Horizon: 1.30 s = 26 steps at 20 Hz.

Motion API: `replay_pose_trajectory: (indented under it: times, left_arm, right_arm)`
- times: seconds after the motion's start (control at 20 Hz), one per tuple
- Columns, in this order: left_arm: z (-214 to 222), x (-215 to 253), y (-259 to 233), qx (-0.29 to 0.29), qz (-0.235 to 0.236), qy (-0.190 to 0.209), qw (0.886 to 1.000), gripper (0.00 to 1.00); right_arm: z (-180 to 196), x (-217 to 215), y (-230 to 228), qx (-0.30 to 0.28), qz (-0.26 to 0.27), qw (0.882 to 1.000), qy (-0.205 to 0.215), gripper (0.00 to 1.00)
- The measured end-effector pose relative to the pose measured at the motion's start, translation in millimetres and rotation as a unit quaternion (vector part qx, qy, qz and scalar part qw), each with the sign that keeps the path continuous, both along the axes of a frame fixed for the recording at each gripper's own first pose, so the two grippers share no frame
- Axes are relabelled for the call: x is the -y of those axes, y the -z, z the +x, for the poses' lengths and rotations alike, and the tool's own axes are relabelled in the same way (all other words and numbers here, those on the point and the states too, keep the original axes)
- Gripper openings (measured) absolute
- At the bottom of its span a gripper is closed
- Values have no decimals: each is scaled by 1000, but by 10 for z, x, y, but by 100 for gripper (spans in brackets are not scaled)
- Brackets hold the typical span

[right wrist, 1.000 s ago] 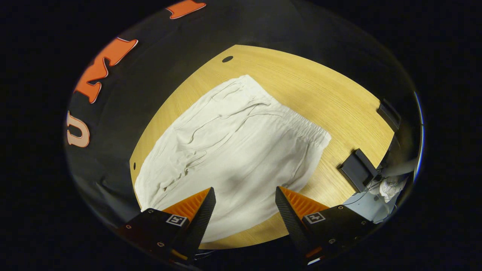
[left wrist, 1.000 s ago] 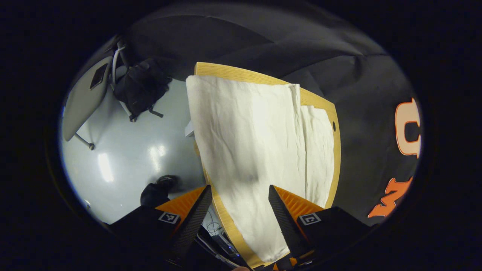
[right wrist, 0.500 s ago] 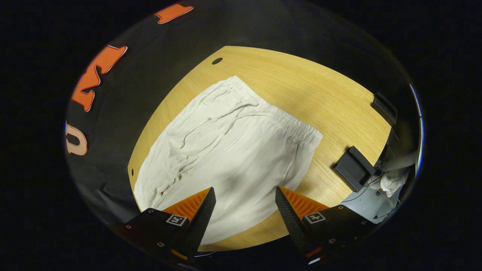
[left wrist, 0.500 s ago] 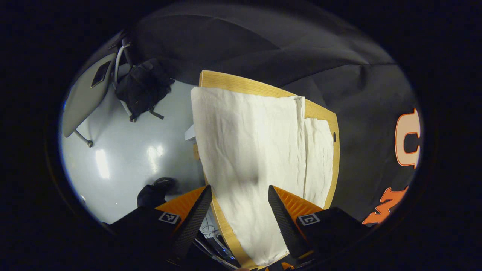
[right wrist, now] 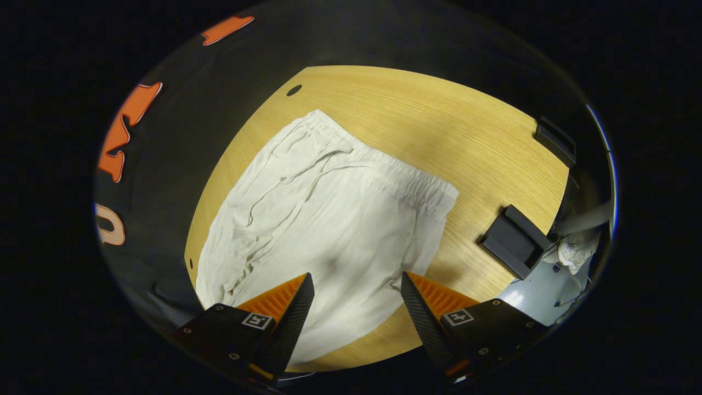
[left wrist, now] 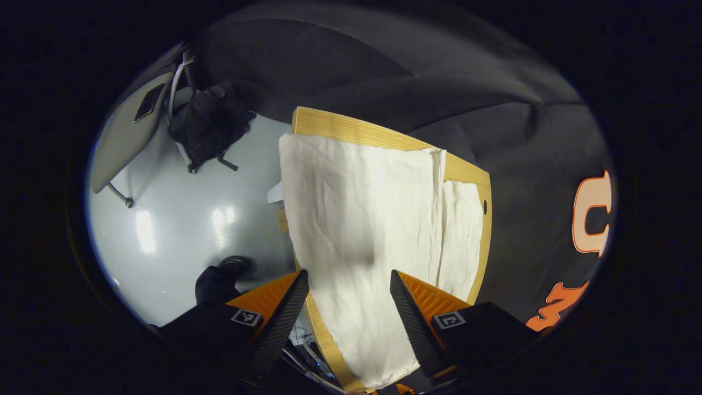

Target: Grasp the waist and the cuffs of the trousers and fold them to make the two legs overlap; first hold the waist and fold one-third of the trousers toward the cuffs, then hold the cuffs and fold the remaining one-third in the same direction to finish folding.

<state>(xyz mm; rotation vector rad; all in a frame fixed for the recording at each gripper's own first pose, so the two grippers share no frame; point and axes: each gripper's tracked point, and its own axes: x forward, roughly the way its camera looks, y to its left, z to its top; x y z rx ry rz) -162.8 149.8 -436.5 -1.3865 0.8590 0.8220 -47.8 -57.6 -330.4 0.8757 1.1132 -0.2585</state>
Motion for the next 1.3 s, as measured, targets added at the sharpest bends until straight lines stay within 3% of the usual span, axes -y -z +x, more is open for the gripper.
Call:
replay_pose_trajectory:
  times: [0.2, 0.3, 0.4, 0.45, 0.65, 0.75, 1.05, 1.3]
  left_arm:
    - [124, -21, -94, 21, 5, 5, 1000, 98]
    - [123, -92, -52, 0, 16, 12, 1000, 97]
    - [171, -58, -54, 5, 2, 1, 1000, 96]
    - [172, -84, -37, 5, 3, 3, 1000, 91]
    - [239, -222, -4, 20, -7, -6, 1000, 92]
    - [161, -460, -6, 15, 16, -9, 1000, 92]
    - [99, -818, 27, 16, 43, 37, 998, 96]
    - [266, -871, 49, 41, 55, 61, 996, 92]
  right_arm:
    - [13, -6, 16, -2, 2, 1000, 3, 97]
    - [4, -4, 35, -5, 0, 1000, 2, 97]
    - [1, -20, 16, -4, 2, 1000, 3, 97]
    - [4, -11, 11, -2, 1, 1000, 6, 97]
    - [-75, 78, 72, -11, -10, 1000, 17, 97]
    - [-111, 197, 158, -11, -24, 999, 22, 96]
    - [-82, 397, 330, -17, -11, 997, 70, 96]
    - [102, 567, 373, -8, -31, 996, 79, 95]
